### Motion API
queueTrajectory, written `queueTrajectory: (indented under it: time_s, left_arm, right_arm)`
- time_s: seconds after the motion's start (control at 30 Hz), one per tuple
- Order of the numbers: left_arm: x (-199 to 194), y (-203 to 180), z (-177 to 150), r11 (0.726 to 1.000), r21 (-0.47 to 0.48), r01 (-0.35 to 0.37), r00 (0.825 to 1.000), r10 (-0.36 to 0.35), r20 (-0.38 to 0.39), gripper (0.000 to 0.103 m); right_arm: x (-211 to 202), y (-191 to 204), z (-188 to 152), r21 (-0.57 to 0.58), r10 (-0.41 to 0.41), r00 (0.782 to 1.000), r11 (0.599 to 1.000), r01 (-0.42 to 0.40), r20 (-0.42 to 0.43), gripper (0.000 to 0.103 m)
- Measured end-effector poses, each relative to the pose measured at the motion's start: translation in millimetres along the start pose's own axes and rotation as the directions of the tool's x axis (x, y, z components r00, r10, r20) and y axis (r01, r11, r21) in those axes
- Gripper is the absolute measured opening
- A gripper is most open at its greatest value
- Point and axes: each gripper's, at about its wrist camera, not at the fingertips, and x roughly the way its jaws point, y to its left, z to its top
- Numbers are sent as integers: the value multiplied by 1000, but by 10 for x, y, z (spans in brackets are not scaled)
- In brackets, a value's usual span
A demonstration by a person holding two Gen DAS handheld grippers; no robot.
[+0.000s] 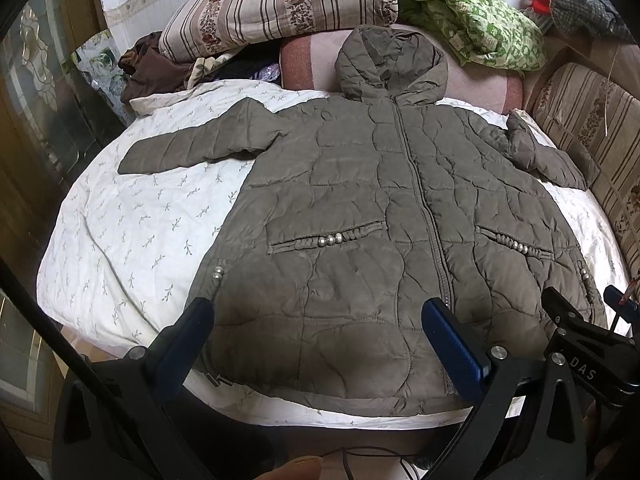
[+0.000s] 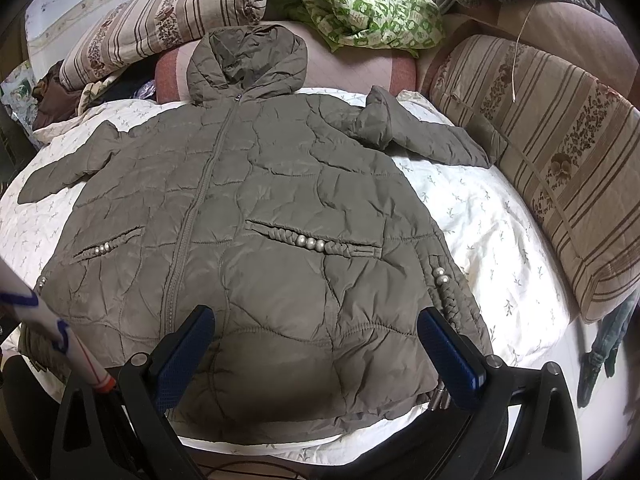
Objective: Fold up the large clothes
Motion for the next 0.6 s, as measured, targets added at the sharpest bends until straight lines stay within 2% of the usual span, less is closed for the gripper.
queueTrajectory:
  time_s: [0.33,0.6]
  left_arm:
    - [10,-35,-67,1000,0,9,1000,-9,-15,103]
    - [-71,-281,-280,993,104,55,998,-51,-41,103]
  right_arm:
    - [15,-38,-15,11,-6,1000,1000,6,-9,103]
    - [-5,-144,-52,38,-22,1000,999,23,-14,103]
